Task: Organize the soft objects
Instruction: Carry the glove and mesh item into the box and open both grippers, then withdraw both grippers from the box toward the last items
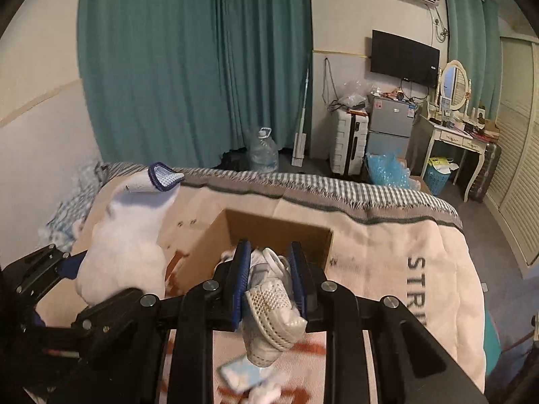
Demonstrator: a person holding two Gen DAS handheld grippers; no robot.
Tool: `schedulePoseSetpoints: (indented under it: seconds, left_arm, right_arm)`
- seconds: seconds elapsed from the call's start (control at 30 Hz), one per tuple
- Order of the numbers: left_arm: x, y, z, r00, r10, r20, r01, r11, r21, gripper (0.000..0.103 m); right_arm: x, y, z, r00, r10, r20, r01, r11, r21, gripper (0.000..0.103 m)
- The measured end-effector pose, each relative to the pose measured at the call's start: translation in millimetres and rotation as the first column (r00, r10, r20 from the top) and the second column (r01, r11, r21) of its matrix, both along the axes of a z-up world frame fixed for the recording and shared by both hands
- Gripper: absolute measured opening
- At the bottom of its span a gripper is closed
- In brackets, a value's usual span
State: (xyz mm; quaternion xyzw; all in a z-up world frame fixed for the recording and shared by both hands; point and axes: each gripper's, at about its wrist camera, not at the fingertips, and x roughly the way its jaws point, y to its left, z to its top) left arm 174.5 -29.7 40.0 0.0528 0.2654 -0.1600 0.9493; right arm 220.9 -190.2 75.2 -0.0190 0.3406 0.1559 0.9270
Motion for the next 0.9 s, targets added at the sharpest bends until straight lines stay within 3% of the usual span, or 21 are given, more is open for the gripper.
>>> schedulePoseSetpoints:
  seconds: [0.23, 0.53, 0.63, 0.7, 0.73, 0.9]
  left_arm:
    - [82.9, -6.2, -50.6, 0.995, 0.014, -0.098, -0.013, 1.0, 0.009, 0.051]
    - [124.4, -3.8, -105.4, 0.985, 0.028, -0.169, -0.025, 1.0, 0.016, 0.054]
    - [121.2, -2.7, -108.5, 0.987, 0.026, -0.161, -0.024, 1.0, 0.013, 0.057]
    - [120.7, -5.4, -106.4, 0.986, 0.047, -0.161, -0.045, 0.999, 0.017, 0.063]
    - [119.5, -5.9, -103.9, 0.985, 0.059, -0.16, -0.055, 0.998, 0.024, 0.064]
    - [104.4, -10.5, -76.5, 0.988, 0.064, -0.137, -0.054, 0.996, 0.076, 0.066]
  right_arm:
    - [80.6, -0.5, -63.3, 0.995, -0.039, -0.092, 0.044, 0.998, 0.051, 0.023]
    - [133.9, 0.1, -135.1, 0.983, -0.039, -0.18, 0.046, 0.998, 0.036, 0.023]
    - [137.3, -1.2, -141.5, 0.983, -0.04, -0.181, 0.045, 0.999, 0.025, 0.03]
    - [136.0, -3.3, -138.2, 0.986, -0.054, -0.159, 0.06, 0.998, 0.032, 0.057]
    - [135.4, -4.3, -136.3, 0.987, -0.062, -0.148, 0.068, 0.997, 0.034, 0.062]
    - [116.7, -8.4, -98.7, 0.993, -0.083, -0.087, 0.087, 0.995, 0.043, 0.065]
